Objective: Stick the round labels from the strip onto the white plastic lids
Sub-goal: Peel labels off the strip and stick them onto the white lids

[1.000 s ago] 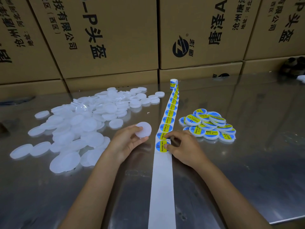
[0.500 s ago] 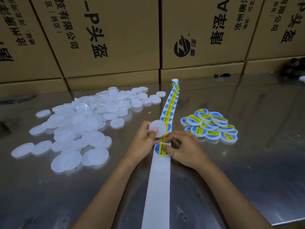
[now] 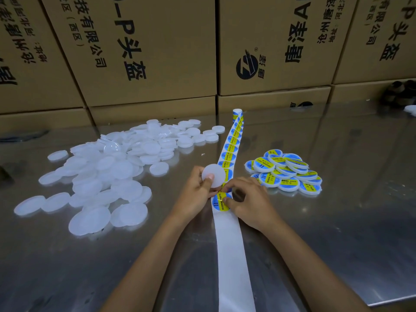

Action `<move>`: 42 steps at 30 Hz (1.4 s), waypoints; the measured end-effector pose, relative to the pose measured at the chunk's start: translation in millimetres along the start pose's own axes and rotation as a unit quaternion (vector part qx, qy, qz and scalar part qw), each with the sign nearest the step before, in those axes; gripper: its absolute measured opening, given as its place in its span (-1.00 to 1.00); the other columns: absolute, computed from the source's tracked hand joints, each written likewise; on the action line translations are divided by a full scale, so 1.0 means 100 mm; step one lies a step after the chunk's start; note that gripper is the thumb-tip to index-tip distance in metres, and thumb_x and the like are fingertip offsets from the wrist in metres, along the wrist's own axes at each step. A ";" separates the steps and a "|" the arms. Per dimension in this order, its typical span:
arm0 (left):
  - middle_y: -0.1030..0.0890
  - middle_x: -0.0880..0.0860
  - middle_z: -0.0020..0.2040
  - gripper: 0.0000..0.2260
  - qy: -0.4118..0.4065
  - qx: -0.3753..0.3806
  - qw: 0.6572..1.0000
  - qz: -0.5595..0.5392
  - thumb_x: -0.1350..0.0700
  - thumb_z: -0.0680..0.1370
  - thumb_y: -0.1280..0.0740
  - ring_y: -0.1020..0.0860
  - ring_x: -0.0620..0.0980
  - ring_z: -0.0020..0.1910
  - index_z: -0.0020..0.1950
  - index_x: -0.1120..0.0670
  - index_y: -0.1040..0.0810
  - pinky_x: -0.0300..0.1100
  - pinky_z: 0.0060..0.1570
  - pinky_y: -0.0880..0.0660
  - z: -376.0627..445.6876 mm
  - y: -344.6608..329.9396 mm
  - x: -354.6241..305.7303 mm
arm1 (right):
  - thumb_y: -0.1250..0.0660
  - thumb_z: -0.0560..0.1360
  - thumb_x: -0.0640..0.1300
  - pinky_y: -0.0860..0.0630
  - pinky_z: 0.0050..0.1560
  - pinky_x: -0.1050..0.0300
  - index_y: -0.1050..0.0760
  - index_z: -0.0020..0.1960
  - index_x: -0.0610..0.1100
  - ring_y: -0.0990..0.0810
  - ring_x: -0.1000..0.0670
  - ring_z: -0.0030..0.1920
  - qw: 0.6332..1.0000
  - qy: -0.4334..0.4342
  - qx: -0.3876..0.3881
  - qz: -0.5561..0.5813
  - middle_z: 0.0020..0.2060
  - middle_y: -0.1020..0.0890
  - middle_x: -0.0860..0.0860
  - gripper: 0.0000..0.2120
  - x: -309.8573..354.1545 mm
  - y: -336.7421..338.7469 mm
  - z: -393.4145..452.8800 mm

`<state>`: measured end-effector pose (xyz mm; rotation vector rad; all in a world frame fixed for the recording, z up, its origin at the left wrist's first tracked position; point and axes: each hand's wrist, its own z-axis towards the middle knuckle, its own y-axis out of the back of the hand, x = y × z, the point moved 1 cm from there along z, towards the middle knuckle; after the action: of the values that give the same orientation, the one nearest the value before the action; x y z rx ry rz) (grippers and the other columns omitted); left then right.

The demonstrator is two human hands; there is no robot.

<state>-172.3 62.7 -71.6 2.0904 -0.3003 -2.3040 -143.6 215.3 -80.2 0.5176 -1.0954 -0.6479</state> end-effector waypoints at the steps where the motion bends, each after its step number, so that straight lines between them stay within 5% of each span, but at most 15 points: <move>1: -0.55 0.27 0.24 -0.89 0.002 -0.002 1.000 -0.002 0.18 0.71 -0.14 -0.66 0.17 0.10 0.19 0.20 -0.36 -0.14 0.08 -0.62 0.00 0.00 0.00 | -0.47 0.40 -0.18 -0.35 0.16 0.07 -0.58 -0.11 0.08 -0.48 0.03 0.08 1.000 0.013 0.000 0.009 -0.09 -0.63 0.14 -0.82 0.02 0.01 -0.01; 3: -0.56 0.27 0.22 -0.90 0.006 -0.009 1.000 -0.008 0.20 0.71 -0.15 -0.66 0.17 0.10 0.18 0.21 -0.37 -0.16 0.03 -0.64 -0.01 0.00 -0.01 | -0.45 0.39 -0.28 -0.39 0.16 0.08 -0.62 -0.13 -0.05 -0.51 -0.01 0.05 0.998 0.028 0.003 0.051 -0.10 -0.65 0.08 -0.85 0.07 0.03 -0.01; 6: -0.60 0.24 0.12 -0.91 0.010 -0.026 0.999 0.020 0.21 0.70 -0.17 -0.63 0.13 0.06 0.15 0.19 -0.42 0.08 0.15 -0.58 0.00 0.03 0.00 | -0.41 0.43 -0.40 -0.49 0.02 0.15 -0.59 -0.13 -0.25 -0.56 -0.01 -0.08 0.971 -0.024 0.028 0.235 -0.18 -0.64 -0.02 -0.91 0.17 0.08 -0.01; 8: -0.61 0.19 0.05 -0.88 0.018 -0.033 0.999 0.001 0.24 0.69 -0.16 -0.65 -0.03 -0.11 0.17 0.17 -0.46 -0.01 0.03 -0.63 0.00 0.04 -0.01 | -0.37 0.46 -0.43 -0.51 -0.06 0.19 -0.55 -0.10 -0.30 -0.56 -0.01 -0.13 0.938 -0.064 0.028 0.339 -0.19 -0.61 -0.07 -0.92 0.19 0.10 0.00; 10: -0.63 0.18 0.08 -0.81 0.029 -0.035 0.998 -0.047 0.27 0.69 -0.15 -0.68 -0.11 -0.20 0.22 0.15 -0.50 -0.19 -0.16 -0.65 -0.01 0.05 -0.04 | -0.36 0.48 -0.42 -0.50 -0.03 0.11 -0.52 -0.10 -0.24 -0.56 -0.04 -0.10 0.909 -0.102 0.008 0.404 -0.15 -0.61 -0.11 -0.89 0.19 0.11 0.01; 13: -0.64 0.21 0.18 -0.71 0.041 -0.029 0.990 -0.128 0.30 0.68 -0.18 -0.71 0.09 -0.05 0.35 0.10 -0.52 -0.10 -0.09 -0.67 -0.03 0.06 -0.06 | -0.35 0.48 -0.42 -0.51 0.06 -0.14 -0.49 -0.09 -0.19 -0.58 -0.15 -0.05 0.869 -0.147 -0.033 0.471 -0.06 -0.61 -0.22 -0.84 0.16 0.11 0.04; 17: -0.67 0.18 0.17 -0.64 0.060 0.010 0.981 -0.182 0.30 0.66 -0.23 -0.70 0.16 0.03 0.38 -0.01 -0.52 -0.01 0.07 -0.65 -0.07 0.04 -0.12 | -0.40 0.45 -0.43 -0.55 -0.16 0.22 -0.49 -0.08 -0.16 -0.63 0.02 -0.15 0.876 -0.127 -0.089 0.456 -0.20 -0.66 0.05 -0.79 0.12 0.11 0.07; 20: -0.72 0.12 0.09 -0.68 0.088 0.057 0.971 -0.214 0.30 0.66 -0.18 -0.71 0.11 0.01 0.24 -0.03 -0.58 -0.10 -0.06 -0.66 -0.08 -0.02 -0.15 | -0.40 0.44 -0.47 -0.50 -0.24 0.40 -0.46 -0.11 -0.17 -0.61 0.21 -0.25 0.896 -0.091 -0.117 0.419 -0.31 -0.64 0.23 -0.76 0.13 0.09 0.07; 24: -0.73 0.11 0.05 -0.65 0.115 0.090 0.962 -0.231 0.29 0.66 -0.10 -0.72 0.07 -0.04 0.16 -0.01 -0.62 -0.15 -0.10 -0.65 -0.08 -0.06 -0.15 | -0.42 0.42 -0.47 -0.56 -0.20 0.29 -0.44 -0.13 -0.11 -0.61 0.04 -0.21 0.914 -0.069 -0.138 0.374 -0.22 -0.61 0.11 -0.70 0.14 0.05 0.08; 30: -0.68 0.17 0.16 -0.65 0.112 0.117 0.958 -0.236 0.28 0.66 -0.10 -0.70 0.10 0.05 0.30 0.02 -0.57 -0.10 0.03 -0.65 -0.07 -0.06 -0.13 | -0.45 0.42 -0.41 -0.56 -0.19 0.20 -0.44 -0.12 -0.01 -0.64 -0.13 -0.17 0.938 -0.047 -0.145 0.312 -0.19 -0.61 0.10 -0.67 0.12 0.02 0.05; 42: -0.68 0.18 0.17 -0.63 0.107 0.127 0.958 -0.235 0.28 0.65 -0.11 -0.69 0.11 0.09 0.36 0.04 -0.55 -0.13 -0.04 -0.64 -0.08 -0.07 -0.14 | -0.47 0.44 -0.27 -0.51 -0.17 0.27 -0.45 -0.07 0.05 -0.59 0.06 -0.19 0.967 -0.005 -0.157 0.198 -0.10 -0.61 0.07 -0.72 0.10 0.01 0.04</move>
<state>-162.3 70.6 -59.1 2.7745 -0.1036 -2.3328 -144.2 208.1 -71.4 0.0174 -1.0418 -0.4567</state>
